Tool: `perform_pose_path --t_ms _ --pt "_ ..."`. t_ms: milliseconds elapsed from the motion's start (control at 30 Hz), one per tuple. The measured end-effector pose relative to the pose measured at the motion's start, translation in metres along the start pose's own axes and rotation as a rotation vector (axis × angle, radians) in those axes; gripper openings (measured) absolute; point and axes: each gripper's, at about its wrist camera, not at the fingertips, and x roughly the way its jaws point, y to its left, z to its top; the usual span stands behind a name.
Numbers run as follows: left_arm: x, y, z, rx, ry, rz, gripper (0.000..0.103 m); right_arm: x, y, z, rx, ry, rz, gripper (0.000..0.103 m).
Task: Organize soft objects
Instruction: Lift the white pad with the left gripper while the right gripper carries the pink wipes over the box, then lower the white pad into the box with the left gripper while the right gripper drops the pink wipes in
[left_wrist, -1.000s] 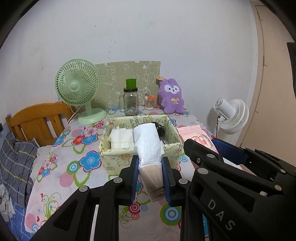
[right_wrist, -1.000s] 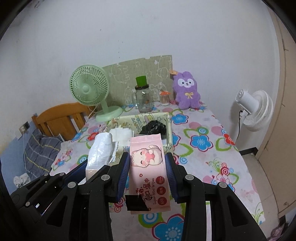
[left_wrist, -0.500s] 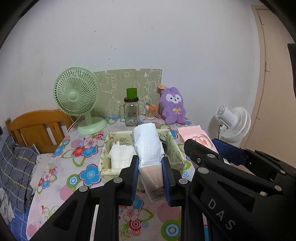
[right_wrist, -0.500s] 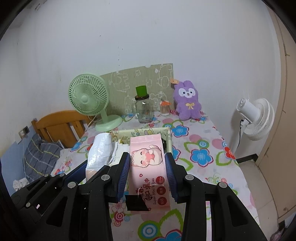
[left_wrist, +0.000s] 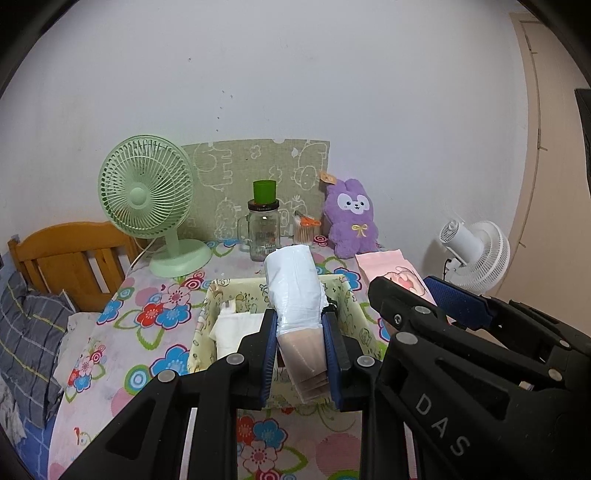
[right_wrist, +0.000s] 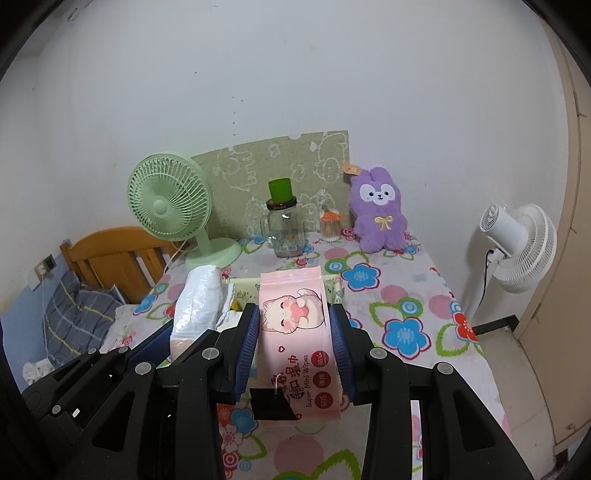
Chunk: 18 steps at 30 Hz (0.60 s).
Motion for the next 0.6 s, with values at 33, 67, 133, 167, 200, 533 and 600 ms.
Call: perform_pose_path --t_ms 33,67,133,167,200,533,600 --pt "0.003 0.000 0.001 -0.001 0.002 0.000 0.023 0.003 -0.001 0.001 0.001 0.001 0.000 0.042" --pt "0.007 0.001 0.002 -0.002 0.003 0.000 0.023 0.006 -0.001 0.003 0.002 0.003 0.000 0.042" --pt "0.013 0.002 0.004 -0.005 0.007 0.001 0.023 0.013 -0.002 0.005 0.004 0.006 -0.001 0.042" --pt "0.015 0.002 0.004 -0.006 0.009 0.001 0.023 0.016 -0.003 0.006 0.005 0.008 0.000 0.042" --pt "0.019 0.003 0.005 -0.009 0.012 0.003 0.023 0.020 -0.004 0.007 0.007 0.010 0.001 0.042" --pt "0.051 0.010 0.010 -0.030 0.027 -0.008 0.023 0.055 -0.010 0.014 0.028 0.031 0.030 0.042" --pt "0.058 0.011 0.011 -0.033 0.033 -0.012 0.023 0.060 -0.010 0.014 0.028 0.031 0.028 0.042"
